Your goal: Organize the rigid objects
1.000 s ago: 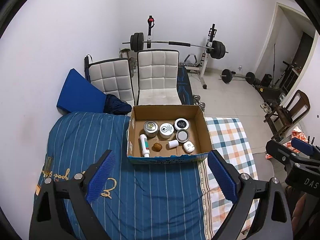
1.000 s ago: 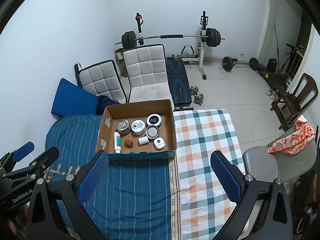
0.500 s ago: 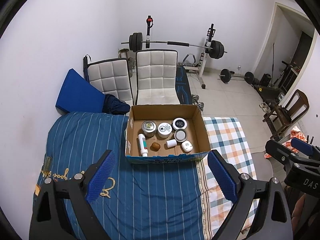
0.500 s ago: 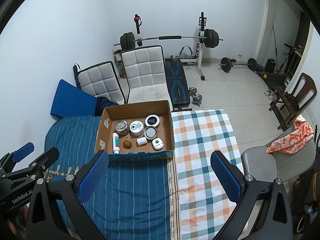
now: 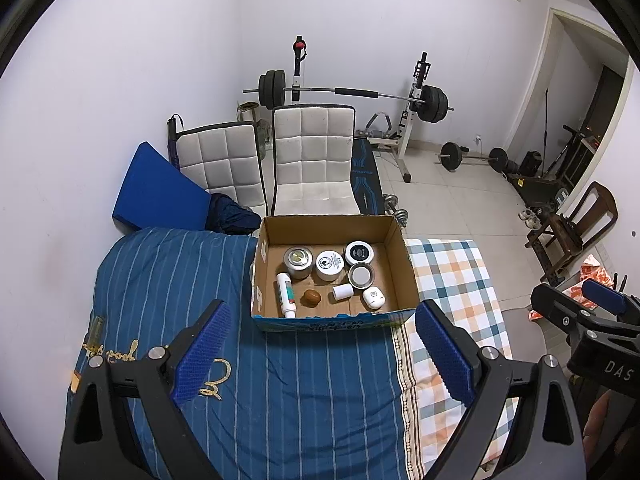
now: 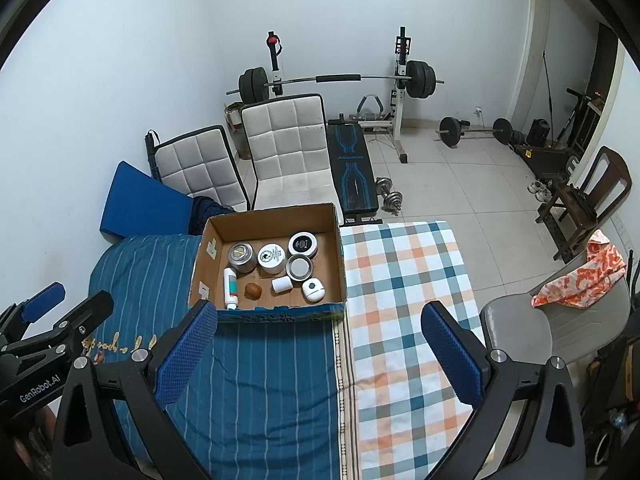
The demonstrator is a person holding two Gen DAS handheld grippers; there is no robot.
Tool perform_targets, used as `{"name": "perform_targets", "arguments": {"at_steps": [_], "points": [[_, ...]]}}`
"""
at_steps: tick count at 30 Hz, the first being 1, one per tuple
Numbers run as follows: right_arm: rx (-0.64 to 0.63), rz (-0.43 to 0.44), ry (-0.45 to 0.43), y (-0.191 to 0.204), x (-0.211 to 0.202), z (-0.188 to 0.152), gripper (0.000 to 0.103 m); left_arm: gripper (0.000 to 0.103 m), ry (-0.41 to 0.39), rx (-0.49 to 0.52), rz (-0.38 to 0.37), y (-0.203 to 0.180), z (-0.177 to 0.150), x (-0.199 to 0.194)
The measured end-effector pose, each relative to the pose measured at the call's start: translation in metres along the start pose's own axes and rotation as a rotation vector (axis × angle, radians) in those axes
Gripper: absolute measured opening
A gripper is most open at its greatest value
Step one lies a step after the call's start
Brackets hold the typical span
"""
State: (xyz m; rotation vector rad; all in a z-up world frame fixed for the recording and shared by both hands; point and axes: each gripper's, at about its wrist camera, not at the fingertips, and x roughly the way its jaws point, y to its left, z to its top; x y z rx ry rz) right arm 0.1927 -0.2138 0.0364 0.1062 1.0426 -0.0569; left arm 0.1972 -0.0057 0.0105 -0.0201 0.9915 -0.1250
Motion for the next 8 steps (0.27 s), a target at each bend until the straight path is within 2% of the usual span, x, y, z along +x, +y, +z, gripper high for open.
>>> {"name": "perform_targets", "arguments": {"at_steps": [8], "points": [[0.000,0.000,-0.001,0.0001,0.0004,-0.0005,0.103,0.095,-0.006,-0.006,-0.002,0.0000,0.0013,0.0014]]}}
